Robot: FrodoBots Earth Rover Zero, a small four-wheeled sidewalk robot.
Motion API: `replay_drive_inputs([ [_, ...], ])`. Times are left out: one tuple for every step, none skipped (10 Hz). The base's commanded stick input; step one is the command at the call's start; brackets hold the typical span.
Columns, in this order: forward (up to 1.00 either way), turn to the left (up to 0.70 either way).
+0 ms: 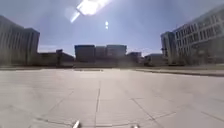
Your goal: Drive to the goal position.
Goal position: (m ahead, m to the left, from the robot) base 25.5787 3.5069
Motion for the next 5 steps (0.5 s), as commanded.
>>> replay_drive_inputs([
  [0.85,0.04],
  [0.85,0.04],
  [0.85,0.04],
  [0.85,0.04],
  [0.85,0.04],
])
